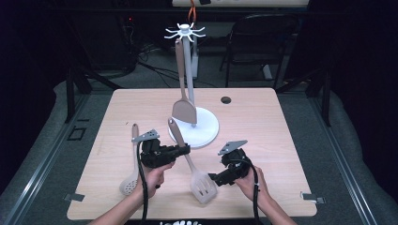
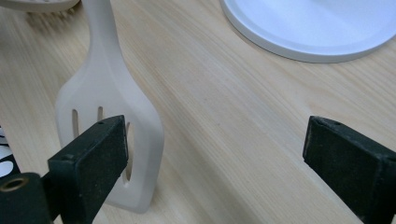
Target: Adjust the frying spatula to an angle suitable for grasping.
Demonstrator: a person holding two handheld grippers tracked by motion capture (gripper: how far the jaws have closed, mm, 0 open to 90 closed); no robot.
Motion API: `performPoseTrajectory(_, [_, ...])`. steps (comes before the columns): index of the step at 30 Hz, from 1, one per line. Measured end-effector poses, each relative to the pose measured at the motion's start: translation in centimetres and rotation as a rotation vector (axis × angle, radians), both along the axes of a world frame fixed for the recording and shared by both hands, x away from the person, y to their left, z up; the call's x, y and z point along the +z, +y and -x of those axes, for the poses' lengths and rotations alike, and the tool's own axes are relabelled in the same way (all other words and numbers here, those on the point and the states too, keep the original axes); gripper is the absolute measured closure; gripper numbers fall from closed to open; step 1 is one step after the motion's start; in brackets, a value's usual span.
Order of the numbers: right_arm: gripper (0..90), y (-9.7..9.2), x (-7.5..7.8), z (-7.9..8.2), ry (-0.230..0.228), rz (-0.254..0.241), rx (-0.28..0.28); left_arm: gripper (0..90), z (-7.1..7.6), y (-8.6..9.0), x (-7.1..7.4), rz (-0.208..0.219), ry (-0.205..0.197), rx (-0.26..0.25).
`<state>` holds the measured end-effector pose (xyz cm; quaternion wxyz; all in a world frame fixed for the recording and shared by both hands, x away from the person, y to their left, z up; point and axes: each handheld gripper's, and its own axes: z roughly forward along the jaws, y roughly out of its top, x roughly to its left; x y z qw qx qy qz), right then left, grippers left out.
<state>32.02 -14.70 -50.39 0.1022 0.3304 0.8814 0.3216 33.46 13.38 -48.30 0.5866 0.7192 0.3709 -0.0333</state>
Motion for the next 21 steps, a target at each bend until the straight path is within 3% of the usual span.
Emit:
performPoseTrajectory(13, [6.4, -1.1, -0.2, -0.6, 0.015, 0.022, -0.009, 76.9, -0.6, -0.9, 1.3, -0.077, -0.079, -0.057])
performPoseTrajectory(21, [5.2, -2.0, -0.7, -1.4, 0.041, 0.06, -0.001, 76.9, -1.2, -1.5, 1.9, -0.108, -0.101, -0.082])
